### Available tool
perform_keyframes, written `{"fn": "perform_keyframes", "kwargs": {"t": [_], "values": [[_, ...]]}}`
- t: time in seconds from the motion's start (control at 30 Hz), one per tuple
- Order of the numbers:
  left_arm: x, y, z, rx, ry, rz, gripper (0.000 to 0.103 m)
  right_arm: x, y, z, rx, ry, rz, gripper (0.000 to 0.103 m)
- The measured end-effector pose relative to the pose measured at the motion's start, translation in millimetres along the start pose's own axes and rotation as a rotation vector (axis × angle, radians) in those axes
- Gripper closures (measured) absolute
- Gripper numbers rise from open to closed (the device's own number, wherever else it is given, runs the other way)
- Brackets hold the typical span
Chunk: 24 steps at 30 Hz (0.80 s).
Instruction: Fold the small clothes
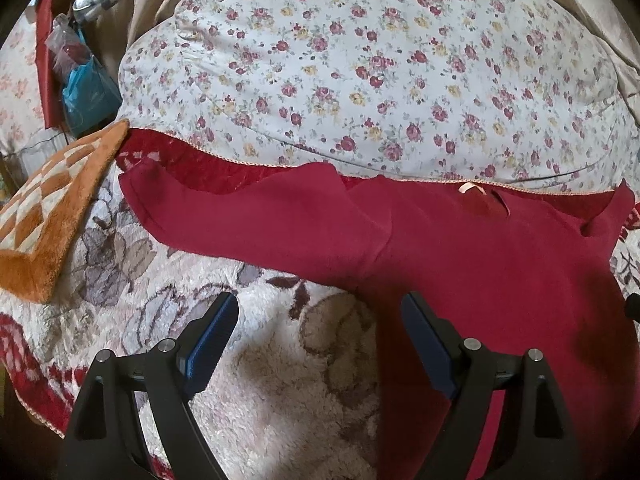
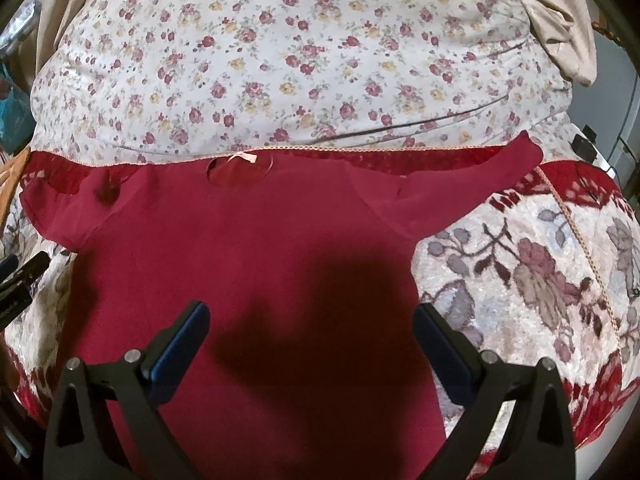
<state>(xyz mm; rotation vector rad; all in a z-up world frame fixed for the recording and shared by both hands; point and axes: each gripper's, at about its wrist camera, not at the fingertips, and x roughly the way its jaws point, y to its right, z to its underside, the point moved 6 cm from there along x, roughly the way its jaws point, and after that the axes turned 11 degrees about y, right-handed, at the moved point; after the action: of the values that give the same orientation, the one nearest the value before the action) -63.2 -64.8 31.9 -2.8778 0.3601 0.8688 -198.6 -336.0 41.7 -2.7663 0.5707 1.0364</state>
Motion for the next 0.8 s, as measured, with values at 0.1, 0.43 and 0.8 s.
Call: {"fn": "perform_keyframes", "kwargs": {"t": [0.1, 0.43, 0.8], "values": [[0, -1, 1, -0.003, -0.003, -0.002, 0.038, 1, -4, 0, -0.011, 0.001, 0.000, 0.000], [3, -2, 4, -0.016, -0.019, 0.009, 0.038, 4, -22, 2, -0.052, -0.006, -0.017, 0.000], [8, 4, 10, -0.023, -0.056, 0.037, 0.038, 6, -25, 4, -0.062, -0.020, -0.028, 0.000]]}}
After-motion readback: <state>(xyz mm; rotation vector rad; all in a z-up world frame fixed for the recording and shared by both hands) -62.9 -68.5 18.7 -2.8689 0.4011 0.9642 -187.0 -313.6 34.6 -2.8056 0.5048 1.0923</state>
